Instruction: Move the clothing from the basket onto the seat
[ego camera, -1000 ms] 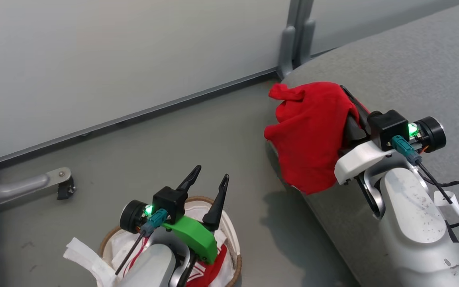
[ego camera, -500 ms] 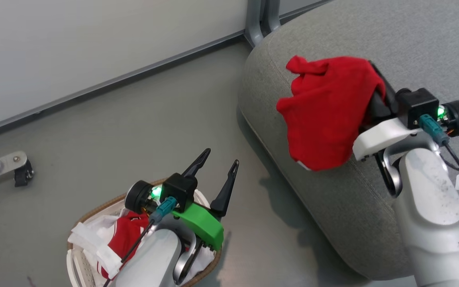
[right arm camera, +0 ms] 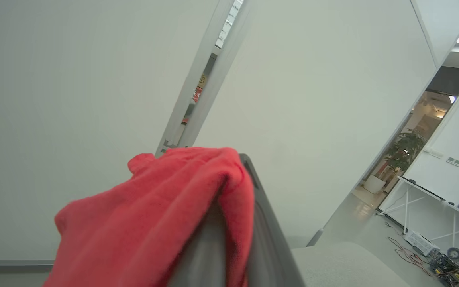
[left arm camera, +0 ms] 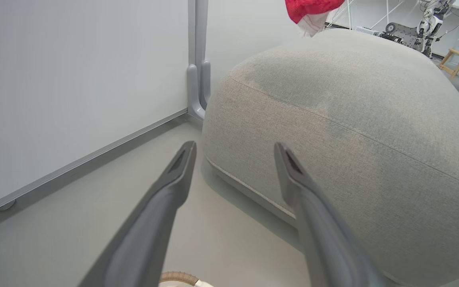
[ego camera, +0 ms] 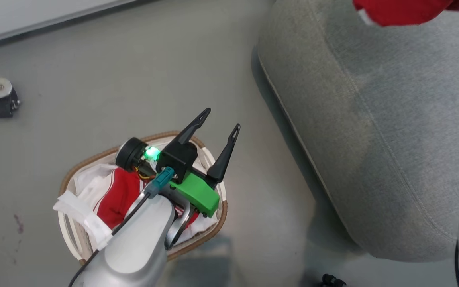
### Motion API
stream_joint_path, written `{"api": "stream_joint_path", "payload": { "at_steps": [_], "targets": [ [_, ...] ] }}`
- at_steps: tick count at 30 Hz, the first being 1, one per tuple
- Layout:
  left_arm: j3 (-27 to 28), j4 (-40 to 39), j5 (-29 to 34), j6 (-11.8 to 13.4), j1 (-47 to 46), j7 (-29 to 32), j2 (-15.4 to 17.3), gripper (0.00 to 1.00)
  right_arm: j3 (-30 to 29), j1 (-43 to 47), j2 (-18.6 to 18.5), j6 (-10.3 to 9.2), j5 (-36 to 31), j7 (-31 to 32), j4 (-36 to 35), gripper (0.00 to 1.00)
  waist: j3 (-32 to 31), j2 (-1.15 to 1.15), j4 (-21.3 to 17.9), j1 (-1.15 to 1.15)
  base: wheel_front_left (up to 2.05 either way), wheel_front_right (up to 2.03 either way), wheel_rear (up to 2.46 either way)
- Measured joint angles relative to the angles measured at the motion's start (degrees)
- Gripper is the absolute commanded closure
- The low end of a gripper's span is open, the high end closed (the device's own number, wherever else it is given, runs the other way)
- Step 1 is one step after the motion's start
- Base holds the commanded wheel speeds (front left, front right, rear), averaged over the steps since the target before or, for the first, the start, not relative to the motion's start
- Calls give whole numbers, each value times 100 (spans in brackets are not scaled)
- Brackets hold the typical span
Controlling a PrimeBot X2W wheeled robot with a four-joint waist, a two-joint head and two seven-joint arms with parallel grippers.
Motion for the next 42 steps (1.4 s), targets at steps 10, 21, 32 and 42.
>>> {"api": "stream_joint_path", "payload": {
  "at_steps": [10, 21, 32, 42],
  "targets": [
    [-164, -356, 171, 5, -265, 97, 167, 0, -1251, -385, -918, 0, -337, 1, 613, 100, 937, 0, 357, 0, 0, 0, 0],
    [-176, -566, 171, 85, -256, 151, 364, 0, -1745, 650, -401, 0, -387, 1, 786, 78, 1359, 0, 504, 0, 0, 0, 0],
    [-148, -497, 37, 147, -98, 73, 345, 0, -1446, 1653, 171, 0, -89, 1, 381, 0, 987, 0, 429, 0, 0, 0, 0],
    [194, -530, -71, 188, 199, 21, 111, 0, -1002, 2269, 177, 0, 167, 1, 158, 0, 389, 0, 546, -1, 0, 0, 0]
  ]
}}
